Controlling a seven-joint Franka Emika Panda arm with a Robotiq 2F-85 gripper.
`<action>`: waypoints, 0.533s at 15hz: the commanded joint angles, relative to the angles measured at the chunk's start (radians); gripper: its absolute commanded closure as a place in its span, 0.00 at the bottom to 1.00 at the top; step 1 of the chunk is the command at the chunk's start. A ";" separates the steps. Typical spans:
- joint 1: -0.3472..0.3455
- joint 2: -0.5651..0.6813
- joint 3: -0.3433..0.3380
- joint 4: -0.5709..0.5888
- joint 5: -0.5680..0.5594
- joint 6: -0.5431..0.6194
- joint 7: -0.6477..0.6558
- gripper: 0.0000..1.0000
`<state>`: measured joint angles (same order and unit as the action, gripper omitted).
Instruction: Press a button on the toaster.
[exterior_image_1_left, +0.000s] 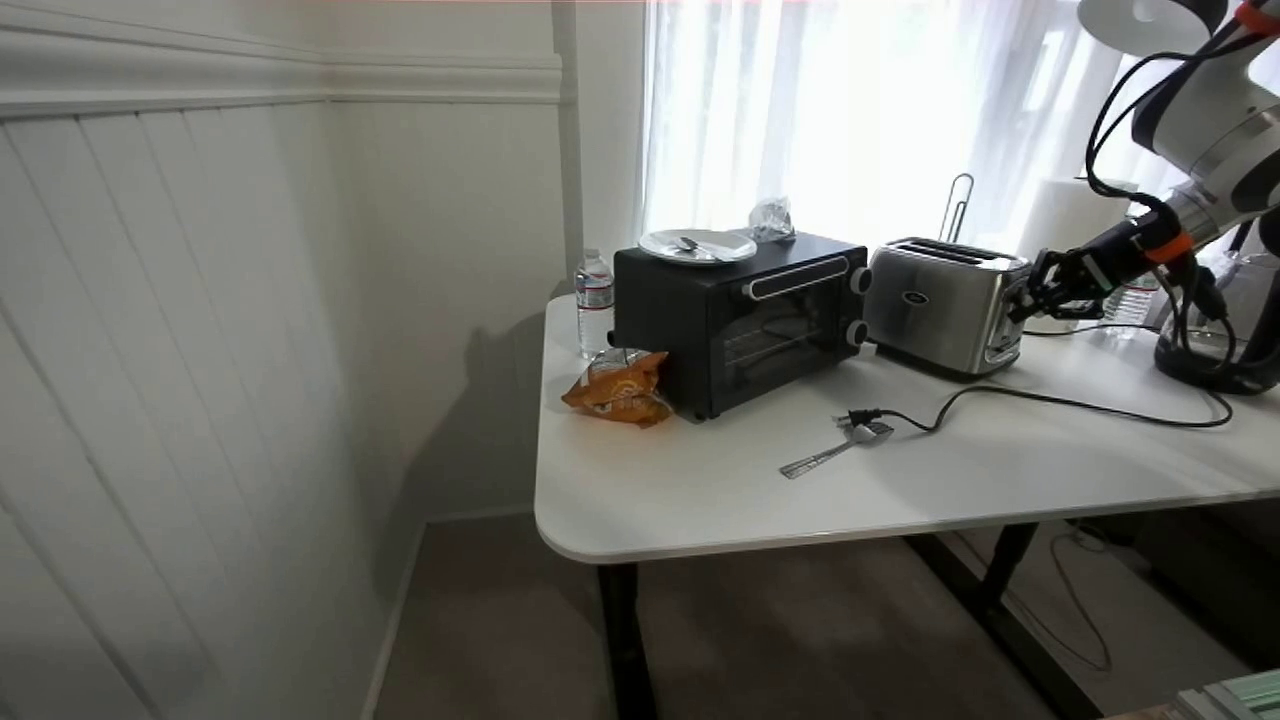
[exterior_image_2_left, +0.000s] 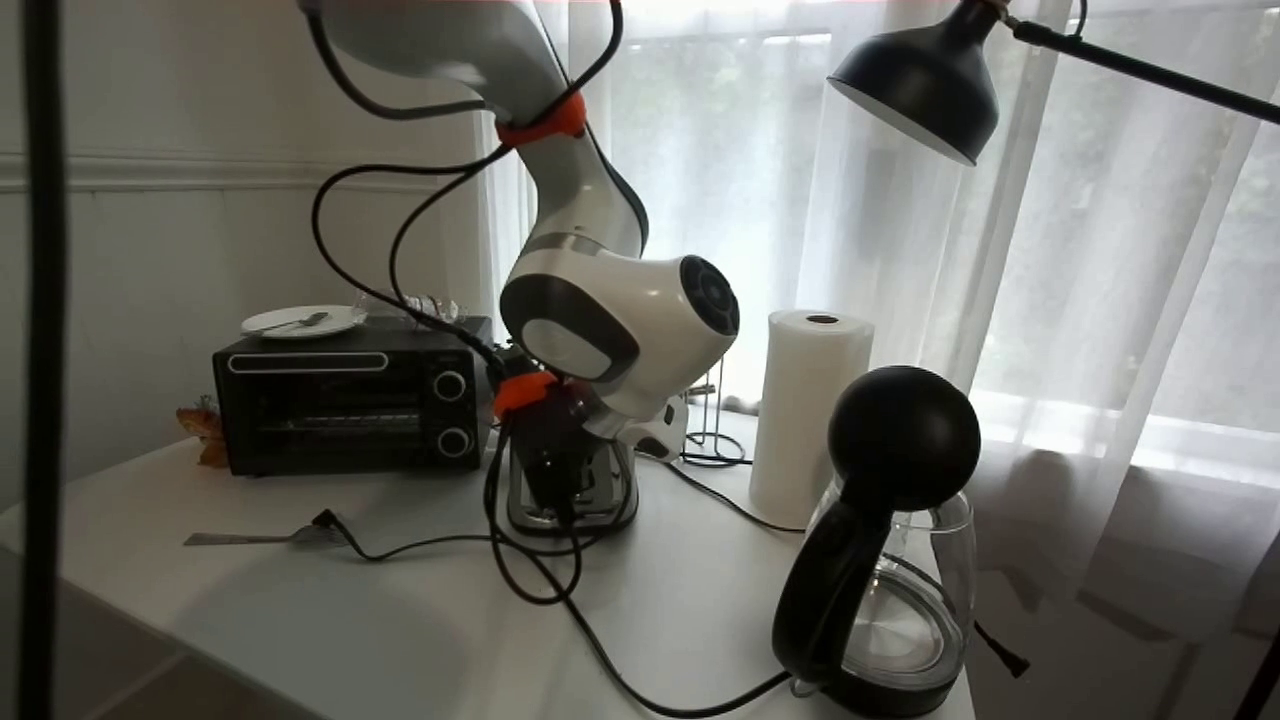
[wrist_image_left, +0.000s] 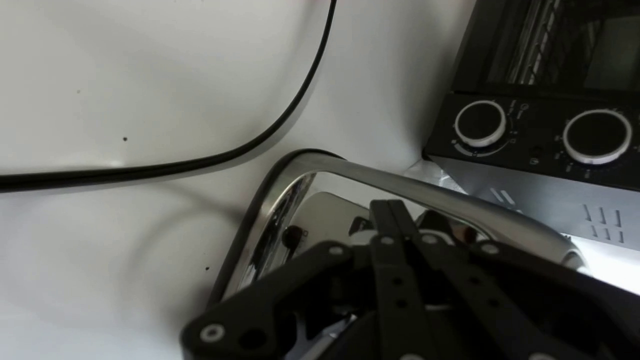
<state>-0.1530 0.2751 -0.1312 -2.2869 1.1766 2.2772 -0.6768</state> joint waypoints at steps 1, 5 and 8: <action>-0.004 0.011 0.012 0.011 0.038 0.021 0.003 0.98; -0.002 0.015 0.015 0.014 0.046 0.035 0.003 0.98; 0.000 0.018 0.018 0.016 0.058 0.041 0.006 0.98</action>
<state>-0.1530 0.2812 -0.1268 -2.2845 1.1935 2.2965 -0.6755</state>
